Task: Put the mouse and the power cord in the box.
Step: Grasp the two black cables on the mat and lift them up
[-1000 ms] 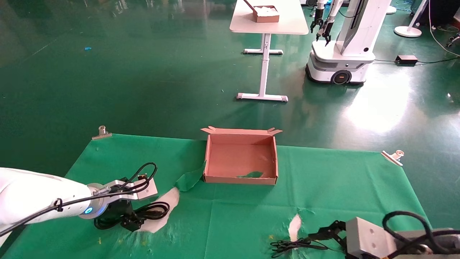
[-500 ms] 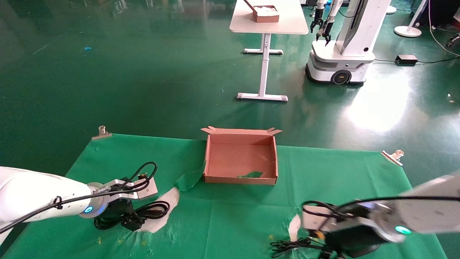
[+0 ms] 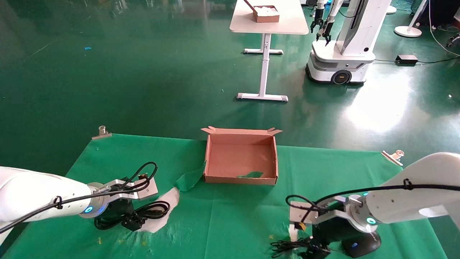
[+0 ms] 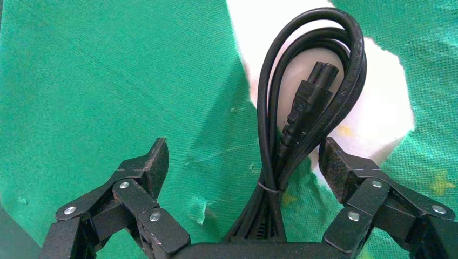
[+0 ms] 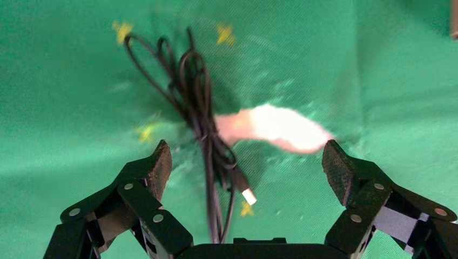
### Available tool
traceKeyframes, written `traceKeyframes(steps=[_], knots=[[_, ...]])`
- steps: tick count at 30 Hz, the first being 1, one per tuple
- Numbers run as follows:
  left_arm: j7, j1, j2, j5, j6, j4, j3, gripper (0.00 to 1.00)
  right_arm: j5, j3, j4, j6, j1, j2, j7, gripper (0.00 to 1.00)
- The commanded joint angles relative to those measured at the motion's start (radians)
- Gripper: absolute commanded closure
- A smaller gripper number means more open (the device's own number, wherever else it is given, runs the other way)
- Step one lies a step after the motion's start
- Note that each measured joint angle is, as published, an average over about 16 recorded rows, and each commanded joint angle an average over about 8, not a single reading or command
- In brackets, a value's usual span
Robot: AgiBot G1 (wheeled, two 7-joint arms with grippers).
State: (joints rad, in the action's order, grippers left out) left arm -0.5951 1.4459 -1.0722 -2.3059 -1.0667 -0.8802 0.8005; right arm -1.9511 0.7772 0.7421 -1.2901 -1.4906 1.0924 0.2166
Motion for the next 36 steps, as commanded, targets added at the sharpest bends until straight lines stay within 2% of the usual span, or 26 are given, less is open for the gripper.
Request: traceKeyframes(steps=[1, 36], knots=[[0.000, 0.000, 0.000, 0.000, 0.000, 0.000, 0.000, 1.00, 0.002, -0.002, -0.023, 0.010, -0.003, 0.008, -0.006, 1.00], [0.000, 0.000, 0.000, 0.002, 0.000, -0.001, 0.000, 1.00, 0.004, -0.003, -0.002, 0.002, 0.002, -0.002, -0.002, 1.00]])
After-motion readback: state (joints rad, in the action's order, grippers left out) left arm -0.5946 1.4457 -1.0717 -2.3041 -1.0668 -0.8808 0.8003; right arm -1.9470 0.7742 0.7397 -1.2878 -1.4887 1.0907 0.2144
